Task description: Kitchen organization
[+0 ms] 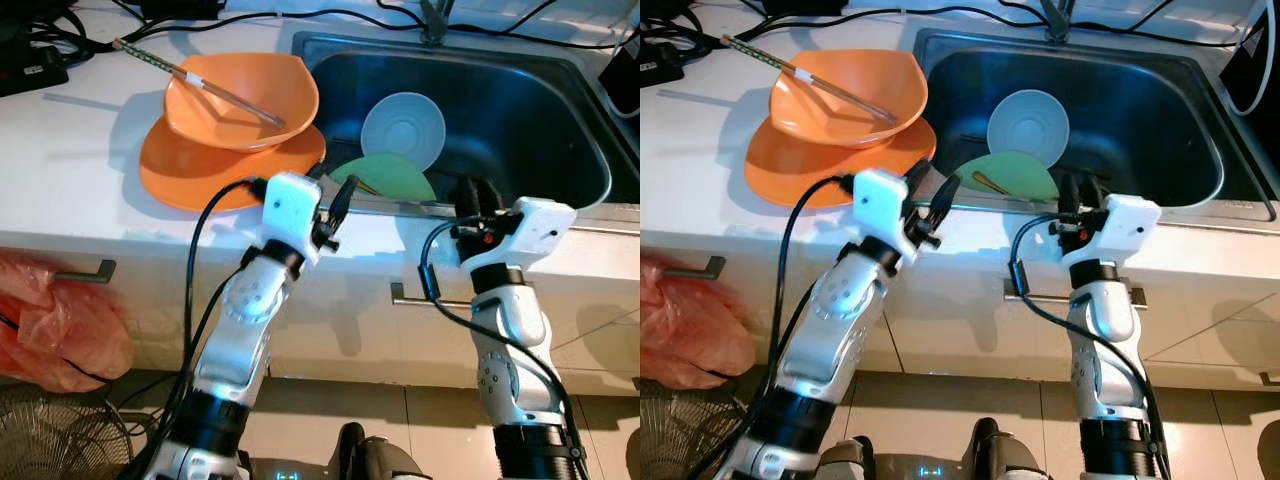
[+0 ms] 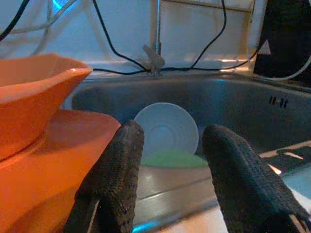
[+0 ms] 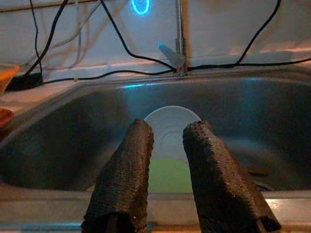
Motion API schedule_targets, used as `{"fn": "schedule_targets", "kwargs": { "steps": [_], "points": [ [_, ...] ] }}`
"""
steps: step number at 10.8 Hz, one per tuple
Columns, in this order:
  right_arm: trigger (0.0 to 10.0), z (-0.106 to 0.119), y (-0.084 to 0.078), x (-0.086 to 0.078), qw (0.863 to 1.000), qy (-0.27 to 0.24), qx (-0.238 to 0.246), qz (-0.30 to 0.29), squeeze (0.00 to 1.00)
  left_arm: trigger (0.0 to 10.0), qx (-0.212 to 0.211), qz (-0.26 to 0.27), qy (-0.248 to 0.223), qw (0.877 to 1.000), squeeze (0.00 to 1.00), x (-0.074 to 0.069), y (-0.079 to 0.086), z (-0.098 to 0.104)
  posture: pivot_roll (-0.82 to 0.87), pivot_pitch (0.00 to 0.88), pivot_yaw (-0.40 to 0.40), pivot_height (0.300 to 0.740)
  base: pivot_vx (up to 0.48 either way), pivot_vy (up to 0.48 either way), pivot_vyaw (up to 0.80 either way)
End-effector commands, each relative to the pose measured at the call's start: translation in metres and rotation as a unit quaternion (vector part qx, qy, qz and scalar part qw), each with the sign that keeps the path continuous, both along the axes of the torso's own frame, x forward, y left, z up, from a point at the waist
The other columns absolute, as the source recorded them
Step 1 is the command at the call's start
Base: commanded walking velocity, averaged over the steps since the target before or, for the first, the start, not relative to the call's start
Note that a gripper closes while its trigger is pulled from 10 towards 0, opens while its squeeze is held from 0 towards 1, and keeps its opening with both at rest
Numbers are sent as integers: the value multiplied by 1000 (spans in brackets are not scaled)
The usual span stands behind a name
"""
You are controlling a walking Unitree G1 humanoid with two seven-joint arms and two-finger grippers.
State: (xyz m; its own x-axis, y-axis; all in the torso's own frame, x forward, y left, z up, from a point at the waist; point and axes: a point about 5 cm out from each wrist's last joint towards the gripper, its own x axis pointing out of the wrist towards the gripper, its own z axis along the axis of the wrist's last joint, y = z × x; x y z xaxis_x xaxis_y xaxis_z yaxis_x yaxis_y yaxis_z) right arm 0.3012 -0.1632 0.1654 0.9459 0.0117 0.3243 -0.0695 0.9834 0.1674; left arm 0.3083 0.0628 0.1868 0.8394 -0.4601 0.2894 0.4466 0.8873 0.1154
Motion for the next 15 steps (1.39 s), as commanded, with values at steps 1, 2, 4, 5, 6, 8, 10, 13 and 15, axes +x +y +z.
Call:
{"fn": "schedule_targets", "kwargs": {
  "steps": [1,2,4,5,6,8,10,13,15],
  "points": [
    [10000,-9,-4,-4,1000,18,-6,-14,0,10000,12,-5,19,1000,0,-4,-1,-10,101,202,-56,740,0,0,0],
    [10000,-10,-6,-5,1000,19,-8,-17,0,10000,10,-2,16,1000,0,-4,0,-9,101,205,-56,740,0,0,0],
    [10000,-13,-11,-9,999,23,-15,-29,0,10000,9,8,17,1000,0,-6,4,-11,95,210,-56,740,0,0,0],
    [10000,-14,-8,-8,999,24,-20,-27,0,10000,10,3,14,1000,0,-6,1,-9,95,210,-56,740,0,0,0],
    [10000,-14,-7,-8,999,24,-18,-27,0,10000,8,3,13,1000,0,-6,0,-8,95,210,-56,740,0,0,0],
    [10000,-15,-3,-7,999,26,-15,-24,0,10000,-2,-8,-15,1000,0,-4,-5,13,99,210,-56,740,0,0,0],
    [10000,-15,-2,-5,999,26,-13,-23,0,10000,-3,-22,-78,997,0,-4,-8,57,106,208,-54,740,0,0,0],
    [10000,-16,0,-3,999,28,-10,-24,0,10000,-25,78,-142,987,0,20,43,118,115,198,-48,740,0,0,0],
    [10000,-17,2,-1,999,28,-9,-24,0,10000,-15,176,-117,977,0,45,102,126,118,190,-39,740,0,0,0]
  ]
}}
